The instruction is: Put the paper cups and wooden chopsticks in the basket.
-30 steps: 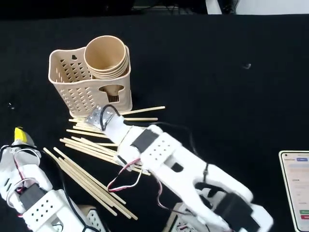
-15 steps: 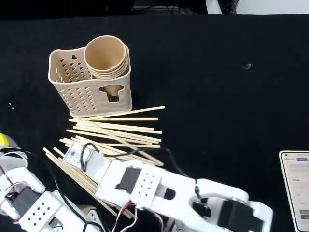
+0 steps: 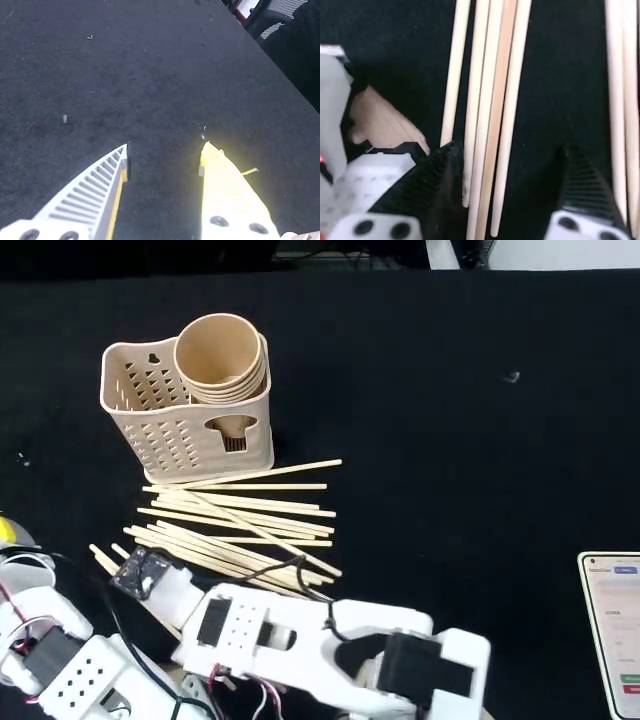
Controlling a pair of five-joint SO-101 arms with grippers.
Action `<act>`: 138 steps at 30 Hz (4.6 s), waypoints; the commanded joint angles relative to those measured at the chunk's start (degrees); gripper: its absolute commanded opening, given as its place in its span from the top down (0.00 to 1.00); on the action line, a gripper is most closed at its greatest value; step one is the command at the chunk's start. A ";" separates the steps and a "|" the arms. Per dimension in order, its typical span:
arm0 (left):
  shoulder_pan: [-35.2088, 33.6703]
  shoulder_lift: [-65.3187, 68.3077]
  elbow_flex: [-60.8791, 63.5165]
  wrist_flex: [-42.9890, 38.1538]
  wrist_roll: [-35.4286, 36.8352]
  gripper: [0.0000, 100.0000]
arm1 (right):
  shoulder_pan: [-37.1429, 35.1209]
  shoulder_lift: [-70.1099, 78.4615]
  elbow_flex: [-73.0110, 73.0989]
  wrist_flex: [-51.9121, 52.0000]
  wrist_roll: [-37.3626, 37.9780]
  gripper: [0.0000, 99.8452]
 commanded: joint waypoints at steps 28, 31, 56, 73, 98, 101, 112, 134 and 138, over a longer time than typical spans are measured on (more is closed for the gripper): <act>-0.31 -0.26 -3.82 0.44 0.44 0.77 | 25.14 -6.20 -10.33 10.37 17.41 0.82; -0.40 -0.26 -3.74 0.44 0.44 0.77 | 24.97 -6.55 -10.77 12.84 17.49 0.76; -0.48 -0.70 -3.30 0.44 0.26 0.77 | 7.65 -10.15 7.96 -7.30 17.49 0.82; -0.04 -0.35 -3.21 0.53 0.26 0.77 | 18.99 -29.58 12.44 -0.97 17.58 0.99; -0.13 -0.62 -3.30 0.53 0.35 0.77 | 3.96 0.13 -2.15 2.11 12.66 0.77; -0.13 -0.44 -3.30 0.53 0.35 0.77 | 7.38 2.95 -4.97 3.87 12.75 0.83; -0.13 -0.70 -3.65 0.53 0.35 0.77 | 21.36 3.21 -8.31 4.04 15.74 0.99; -0.13 -0.70 -3.65 0.53 0.35 0.77 | 21.27 -4.88 -5.14 5.98 21.71 0.93; -0.13 -0.70 -3.74 0.53 0.35 0.77 | 21.19 -4.88 -3.47 3.60 21.89 0.95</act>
